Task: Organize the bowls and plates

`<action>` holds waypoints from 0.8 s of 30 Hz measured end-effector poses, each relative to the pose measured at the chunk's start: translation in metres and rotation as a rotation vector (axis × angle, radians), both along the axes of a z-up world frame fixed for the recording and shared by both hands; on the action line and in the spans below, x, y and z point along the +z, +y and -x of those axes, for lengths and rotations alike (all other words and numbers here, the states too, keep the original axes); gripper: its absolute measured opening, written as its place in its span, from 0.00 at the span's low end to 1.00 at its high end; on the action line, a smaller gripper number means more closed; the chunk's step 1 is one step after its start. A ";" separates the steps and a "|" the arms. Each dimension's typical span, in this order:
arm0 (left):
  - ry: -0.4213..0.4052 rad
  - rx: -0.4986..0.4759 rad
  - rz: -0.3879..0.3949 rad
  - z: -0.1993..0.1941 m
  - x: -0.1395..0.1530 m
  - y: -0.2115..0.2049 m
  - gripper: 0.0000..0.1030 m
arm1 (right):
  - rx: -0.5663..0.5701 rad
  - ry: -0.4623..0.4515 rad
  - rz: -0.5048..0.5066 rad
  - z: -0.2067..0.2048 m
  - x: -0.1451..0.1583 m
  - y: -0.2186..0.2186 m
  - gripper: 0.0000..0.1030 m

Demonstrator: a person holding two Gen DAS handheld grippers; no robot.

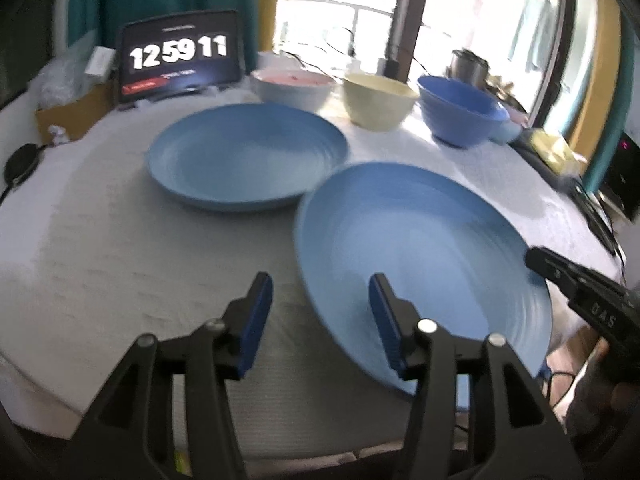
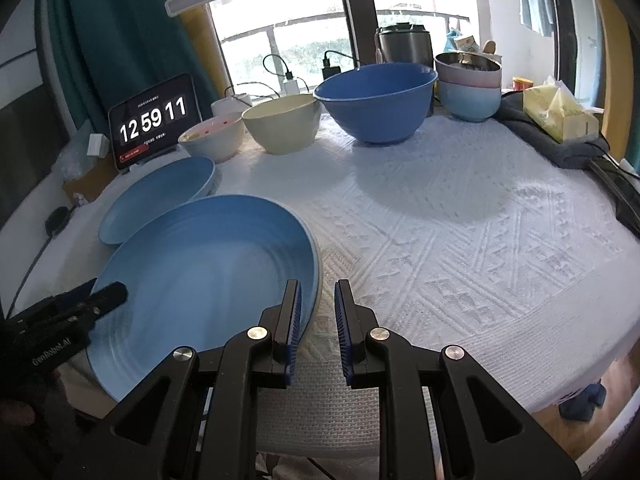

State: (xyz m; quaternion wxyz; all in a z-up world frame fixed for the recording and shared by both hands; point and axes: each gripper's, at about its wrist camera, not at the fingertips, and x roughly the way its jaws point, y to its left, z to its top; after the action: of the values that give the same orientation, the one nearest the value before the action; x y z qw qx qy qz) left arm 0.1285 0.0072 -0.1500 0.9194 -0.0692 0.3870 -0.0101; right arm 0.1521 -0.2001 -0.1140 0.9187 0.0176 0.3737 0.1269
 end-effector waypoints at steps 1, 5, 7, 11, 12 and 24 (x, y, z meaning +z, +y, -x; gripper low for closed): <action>-0.002 -0.014 -0.001 0.000 0.000 -0.003 0.50 | 0.000 0.004 0.000 0.000 -0.001 0.001 0.18; -0.005 -0.041 -0.008 -0.005 0.000 -0.010 0.50 | -0.003 0.020 -0.002 -0.002 -0.006 0.002 0.23; -0.006 -0.047 -0.010 -0.006 0.000 -0.011 0.50 | 0.005 0.025 -0.006 -0.003 -0.008 0.003 0.23; -0.008 -0.060 -0.012 -0.009 0.001 -0.016 0.50 | 0.018 0.024 0.008 -0.002 -0.010 0.005 0.24; -0.007 -0.068 -0.009 -0.010 0.001 -0.018 0.50 | 0.013 0.024 0.005 -0.002 -0.010 0.004 0.24; 0.000 -0.131 -0.002 -0.045 0.007 -0.043 0.50 | -0.088 0.028 0.002 -0.027 -0.003 -0.019 0.24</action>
State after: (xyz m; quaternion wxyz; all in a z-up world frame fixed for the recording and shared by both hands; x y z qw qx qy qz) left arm 0.1735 -0.0354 -0.1428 0.9170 -0.0425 0.3905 -0.0699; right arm 0.1792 -0.2189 -0.1173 0.9180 0.0346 0.3857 0.0858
